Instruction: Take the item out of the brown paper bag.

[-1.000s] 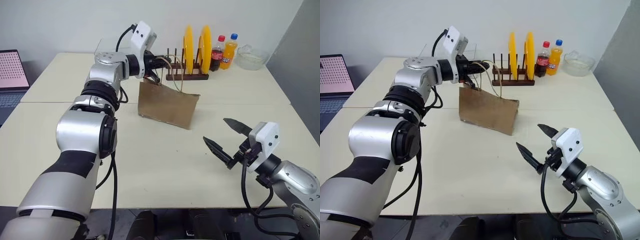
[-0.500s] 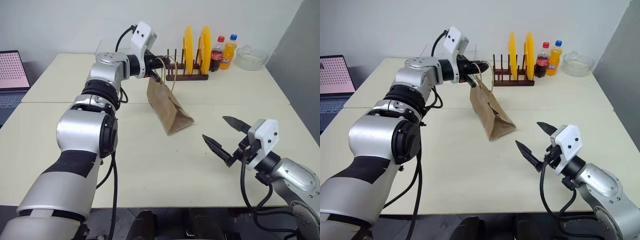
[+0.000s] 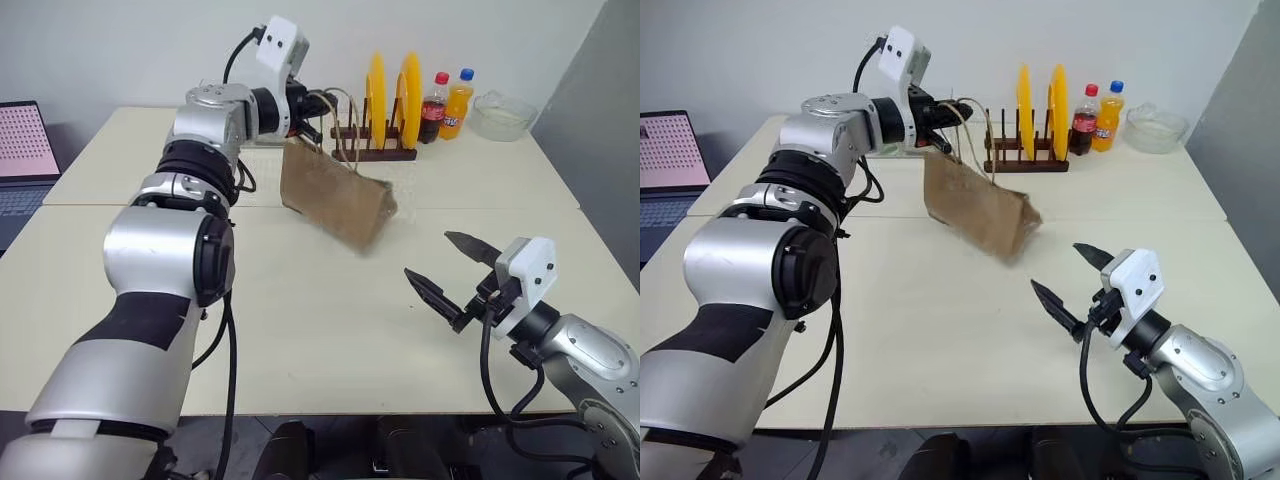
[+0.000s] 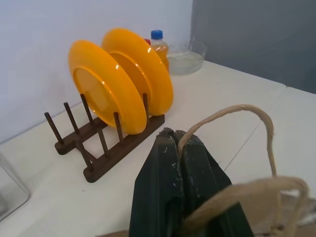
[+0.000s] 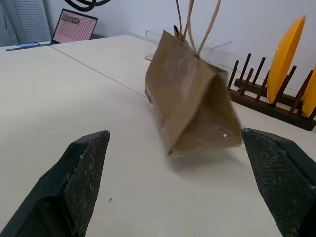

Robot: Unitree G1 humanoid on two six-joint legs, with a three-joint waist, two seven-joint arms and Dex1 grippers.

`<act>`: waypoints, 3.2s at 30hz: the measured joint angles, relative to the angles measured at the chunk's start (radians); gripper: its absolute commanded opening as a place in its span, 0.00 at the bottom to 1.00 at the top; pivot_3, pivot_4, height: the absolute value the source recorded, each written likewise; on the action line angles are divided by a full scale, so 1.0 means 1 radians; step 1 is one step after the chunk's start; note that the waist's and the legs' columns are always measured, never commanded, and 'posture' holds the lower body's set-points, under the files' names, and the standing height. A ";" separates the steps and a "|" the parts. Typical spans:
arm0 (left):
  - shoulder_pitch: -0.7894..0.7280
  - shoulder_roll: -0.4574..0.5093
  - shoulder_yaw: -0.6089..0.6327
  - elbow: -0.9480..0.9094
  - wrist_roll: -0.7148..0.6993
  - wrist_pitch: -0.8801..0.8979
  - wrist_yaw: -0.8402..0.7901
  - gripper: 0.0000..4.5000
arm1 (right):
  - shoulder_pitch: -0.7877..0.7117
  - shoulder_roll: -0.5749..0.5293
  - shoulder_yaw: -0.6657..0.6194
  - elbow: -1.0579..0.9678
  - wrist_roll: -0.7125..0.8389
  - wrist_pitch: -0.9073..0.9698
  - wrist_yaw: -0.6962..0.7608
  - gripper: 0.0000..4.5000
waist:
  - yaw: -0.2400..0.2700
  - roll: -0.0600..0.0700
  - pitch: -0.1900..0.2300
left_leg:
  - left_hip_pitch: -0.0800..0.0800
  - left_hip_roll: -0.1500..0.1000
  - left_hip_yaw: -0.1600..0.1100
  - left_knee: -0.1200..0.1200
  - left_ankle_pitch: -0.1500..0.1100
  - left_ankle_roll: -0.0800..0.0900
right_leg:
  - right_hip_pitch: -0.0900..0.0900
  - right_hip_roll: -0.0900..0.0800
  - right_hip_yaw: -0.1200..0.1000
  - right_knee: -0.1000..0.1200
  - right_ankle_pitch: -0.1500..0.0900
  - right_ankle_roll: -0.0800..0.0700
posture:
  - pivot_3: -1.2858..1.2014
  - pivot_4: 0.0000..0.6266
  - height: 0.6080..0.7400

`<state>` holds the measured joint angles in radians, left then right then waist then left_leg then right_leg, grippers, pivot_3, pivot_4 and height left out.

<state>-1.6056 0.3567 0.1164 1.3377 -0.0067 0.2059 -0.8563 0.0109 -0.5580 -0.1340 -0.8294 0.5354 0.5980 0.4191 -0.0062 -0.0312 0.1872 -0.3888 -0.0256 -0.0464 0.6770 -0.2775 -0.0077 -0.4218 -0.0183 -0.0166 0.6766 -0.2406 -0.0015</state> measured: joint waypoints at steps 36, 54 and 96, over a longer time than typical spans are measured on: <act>0.050 -0.010 -0.026 0.002 0.029 -0.028 -0.028 0.01 | -0.002 0.012 0.024 0.003 -0.004 -0.002 0.012 1.00 | 0.000 0.000 0.000 | 0.000 0.000 0.000 0.000 0.000 0.000 | 0.000 0.000 0.000 0.001 0.000 0.000 | 0.52 0.24 1.00; 0.099 0.040 -0.113 -0.012 0.116 -0.223 -0.097 0.84 | -0.016 0.012 0.049 0.003 -0.005 -0.002 0.003 1.00 | -0.001 0.000 0.000 | 0.002 0.000 0.002 0.001 0.000 0.000 | 0.000 0.000 0.002 0.002 0.000 0.000 | 0.52 0.24 1.00; 1.513 0.166 0.150 -2.000 -0.410 0.484 0.188 0.85 | -1.081 0.095 0.308 1.257 -0.394 -0.342 0.200 0.00 | -0.021 0.001 0.000 | 0.007 0.001 0.004 -0.001 0.000 0.000 | 0.002 0.000 0.006 0.003 0.004 -0.007 | 0.52 0.24 1.00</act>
<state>-0.0929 0.5228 0.2660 -0.6619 -0.4169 0.6900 -0.6678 -1.0700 -0.4634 0.1735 0.4276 0.1418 0.2562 0.6186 -0.0268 -0.0302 0.1868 -0.3816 -0.0247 -0.0425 0.6765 -0.2774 -0.0079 -0.4202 -0.0183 -0.0108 0.6797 -0.2369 -0.0086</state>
